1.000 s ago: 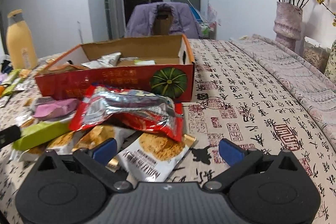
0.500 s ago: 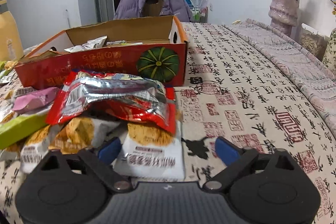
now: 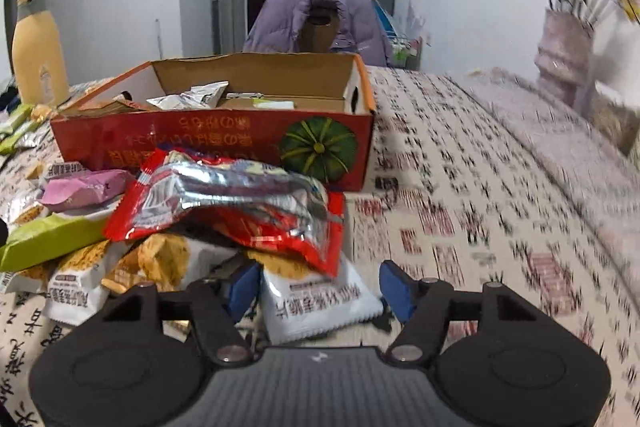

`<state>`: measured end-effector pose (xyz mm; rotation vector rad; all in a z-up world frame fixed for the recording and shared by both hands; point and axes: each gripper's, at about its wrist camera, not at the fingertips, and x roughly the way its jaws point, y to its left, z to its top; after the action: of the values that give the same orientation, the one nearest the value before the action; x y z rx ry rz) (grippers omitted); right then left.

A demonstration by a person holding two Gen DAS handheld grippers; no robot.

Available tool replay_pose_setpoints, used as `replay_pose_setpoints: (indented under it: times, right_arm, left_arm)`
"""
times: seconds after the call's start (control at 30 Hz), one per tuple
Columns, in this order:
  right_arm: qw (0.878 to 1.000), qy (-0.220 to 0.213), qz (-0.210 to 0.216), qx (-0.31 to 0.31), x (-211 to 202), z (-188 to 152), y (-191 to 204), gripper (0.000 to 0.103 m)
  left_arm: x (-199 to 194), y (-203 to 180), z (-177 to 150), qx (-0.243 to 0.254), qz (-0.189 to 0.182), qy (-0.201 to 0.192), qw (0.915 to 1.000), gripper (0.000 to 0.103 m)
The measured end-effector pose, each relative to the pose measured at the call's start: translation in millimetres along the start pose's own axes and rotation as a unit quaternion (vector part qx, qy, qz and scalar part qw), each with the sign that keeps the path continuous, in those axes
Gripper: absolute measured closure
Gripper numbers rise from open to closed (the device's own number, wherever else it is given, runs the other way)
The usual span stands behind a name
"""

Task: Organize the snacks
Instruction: 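Grasp the pumpkin-seed crisp packet with the right tool while the left tool grasps another, then carry both crisp packets into the box and open both tools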

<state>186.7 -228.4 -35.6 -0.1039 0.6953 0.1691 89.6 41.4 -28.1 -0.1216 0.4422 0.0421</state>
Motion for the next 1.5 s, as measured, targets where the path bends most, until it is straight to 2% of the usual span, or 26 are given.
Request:
replay_pose_setpoints:
  times: [0.17,0.23,0.27,0.3,0.4,0.73,1.0,1.17,1.23,1.3,1.5]
  right_arm:
    - [0.999,0.015,0.028,0.005,14,3,-5,0.033]
    - [0.999,0.010,0.038,0.009,12,1,-7,0.040]
    - [0.999,0.008,0.041,0.008,10,0,-7,0.048]
    - [0.999,0.006,0.043,0.005,7,-2,-6,0.052]
    - [0.999,-0.002,0.046,0.001,-3,-12,-5,0.057]
    - [0.998,-0.042,0.038,0.020,-50,-44,-9,0.060]
    - [0.995,-0.085,0.033,0.037,-78,-45,-20,0.060]
    - [0.994,-0.090,0.030,0.047,-78,-45,-24,0.059]
    - [0.994,-0.090,0.030,0.053,-77,-45,-24,0.059]
    - [0.994,-0.089,0.031,0.057,-75,-45,-25,0.059]
    - [0.994,-0.086,0.032,0.063,-72,-46,-26,0.059]
  left_arm:
    - [0,0,0,-0.001,-0.001,0.001,1.0000,0.000]
    - [0,0,0,-0.001,-0.001,0.001,1.0000,0.000]
    - [0,0,0,-0.001,0.000,0.001,1.0000,0.000]
    - [0,0,0,-0.001,-0.001,0.001,1.0000,0.000]
    - [0,1,0,-0.001,-0.001,0.000,1.0000,0.000]
    - [-3,-3,4,0.007,0.010,0.010,0.9999,0.000]
    - [-9,14,20,-0.026,0.022,0.024,0.9991,0.000]
    - [5,15,29,-0.025,0.036,0.059,0.9973,0.009]
    - [15,15,29,-0.023,0.040,0.078,0.9959,0.020]
    - [24,16,29,-0.028,0.032,0.097,0.9943,0.026]
    - [44,15,27,-0.028,0.018,0.129,0.9911,0.027]
